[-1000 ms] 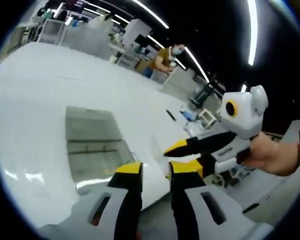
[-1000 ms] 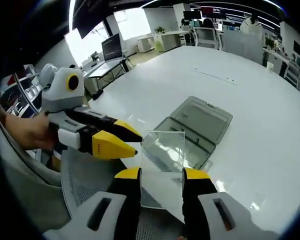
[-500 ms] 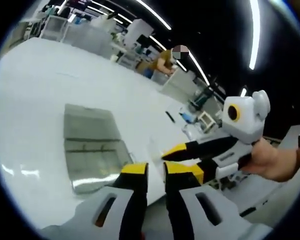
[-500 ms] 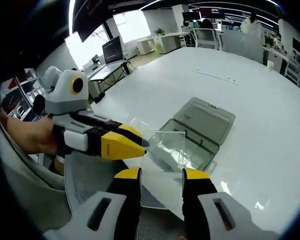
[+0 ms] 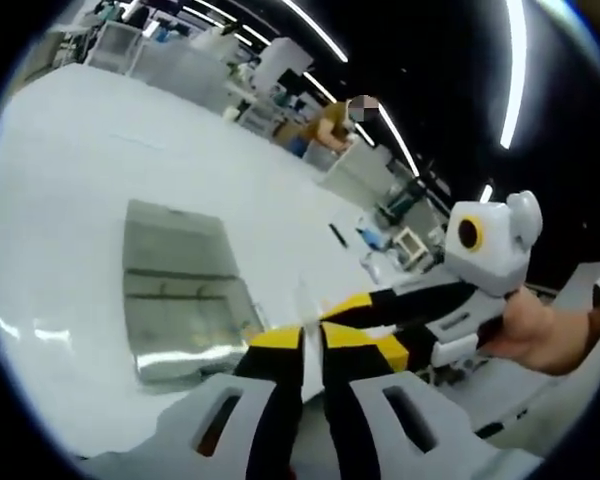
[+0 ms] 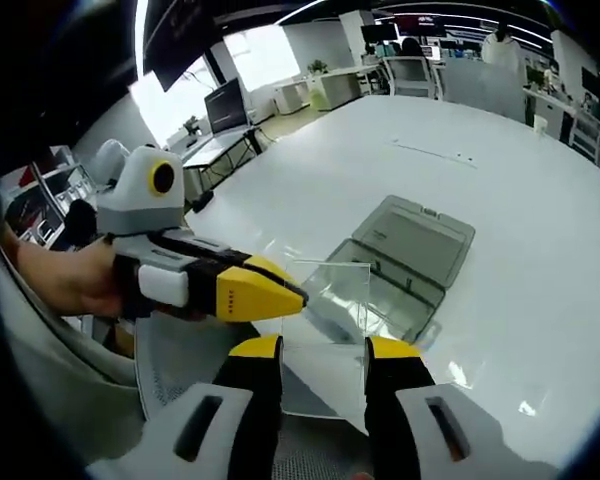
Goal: Insert the divider into the dual guide fixture by aligning both edges with the guide slots and pushing it downward to the bottom, including one-sided entry, uneven engagement, binding, and posture correction.
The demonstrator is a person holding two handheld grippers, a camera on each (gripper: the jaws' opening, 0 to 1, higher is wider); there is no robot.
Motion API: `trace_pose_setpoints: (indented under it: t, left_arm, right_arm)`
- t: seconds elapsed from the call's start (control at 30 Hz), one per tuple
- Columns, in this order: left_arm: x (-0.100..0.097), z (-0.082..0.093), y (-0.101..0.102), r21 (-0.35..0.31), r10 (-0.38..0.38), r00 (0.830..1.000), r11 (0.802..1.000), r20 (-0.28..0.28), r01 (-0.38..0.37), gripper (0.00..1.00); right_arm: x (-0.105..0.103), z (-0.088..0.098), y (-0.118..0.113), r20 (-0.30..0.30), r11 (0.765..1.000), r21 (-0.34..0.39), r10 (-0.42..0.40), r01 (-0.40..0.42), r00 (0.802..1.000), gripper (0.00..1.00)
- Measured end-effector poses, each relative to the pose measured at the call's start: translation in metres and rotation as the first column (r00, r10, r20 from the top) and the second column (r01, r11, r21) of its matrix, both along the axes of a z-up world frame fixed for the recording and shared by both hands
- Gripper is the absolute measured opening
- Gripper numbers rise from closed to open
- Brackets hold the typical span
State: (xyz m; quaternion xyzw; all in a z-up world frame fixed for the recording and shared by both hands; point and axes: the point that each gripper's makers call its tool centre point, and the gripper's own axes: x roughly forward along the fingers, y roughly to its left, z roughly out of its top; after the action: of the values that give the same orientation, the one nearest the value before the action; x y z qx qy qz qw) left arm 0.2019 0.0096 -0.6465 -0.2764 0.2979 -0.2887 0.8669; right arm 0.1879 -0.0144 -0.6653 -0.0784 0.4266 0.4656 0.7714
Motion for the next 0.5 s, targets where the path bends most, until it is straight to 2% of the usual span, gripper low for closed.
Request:
trace_pose_setpoints:
  t: [0.5]
  left_arm:
    - [0.0014, -0.0015, -0.0004, -0.016, 0.01, 1.0, 1.0, -0.019, -0.011, 0.0]
  right_arm:
    - [-0.001, 0.0012, 0.0029, -0.002, 1.0, 0.011, -0.007, 0.007, 1.0, 0.27]
